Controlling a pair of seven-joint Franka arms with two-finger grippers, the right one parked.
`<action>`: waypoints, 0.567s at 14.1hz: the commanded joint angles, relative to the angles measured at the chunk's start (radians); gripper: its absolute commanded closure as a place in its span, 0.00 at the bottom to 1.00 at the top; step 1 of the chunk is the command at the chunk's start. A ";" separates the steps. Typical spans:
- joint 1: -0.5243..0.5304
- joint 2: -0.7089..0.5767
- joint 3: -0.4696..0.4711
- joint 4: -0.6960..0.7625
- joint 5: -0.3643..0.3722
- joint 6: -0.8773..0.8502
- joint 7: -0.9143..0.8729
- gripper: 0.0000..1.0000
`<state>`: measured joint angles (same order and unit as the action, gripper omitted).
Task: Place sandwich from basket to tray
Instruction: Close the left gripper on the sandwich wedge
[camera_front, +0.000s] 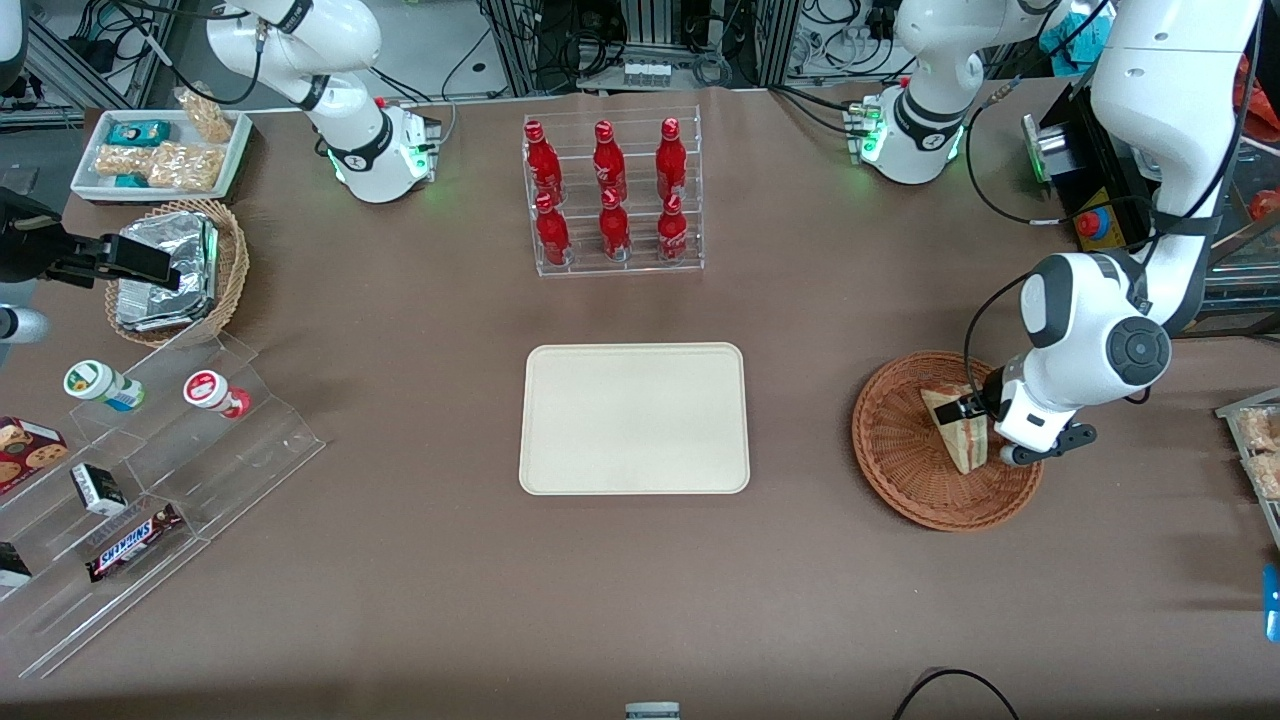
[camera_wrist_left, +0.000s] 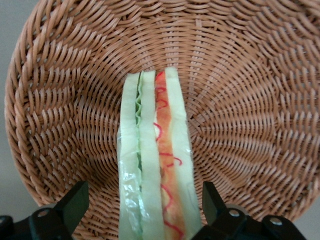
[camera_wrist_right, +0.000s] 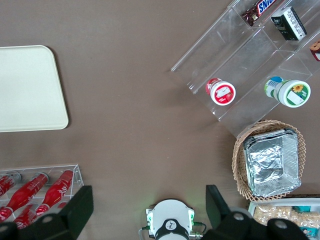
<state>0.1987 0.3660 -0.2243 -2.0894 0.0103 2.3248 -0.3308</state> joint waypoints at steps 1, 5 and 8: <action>0.005 -0.018 -0.004 -0.021 0.003 0.022 -0.031 0.02; -0.005 -0.009 -0.006 -0.023 0.005 0.016 -0.079 0.49; -0.007 -0.015 -0.009 -0.020 0.005 0.015 -0.086 0.75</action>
<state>0.1962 0.3657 -0.2296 -2.0959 0.0103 2.3286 -0.3881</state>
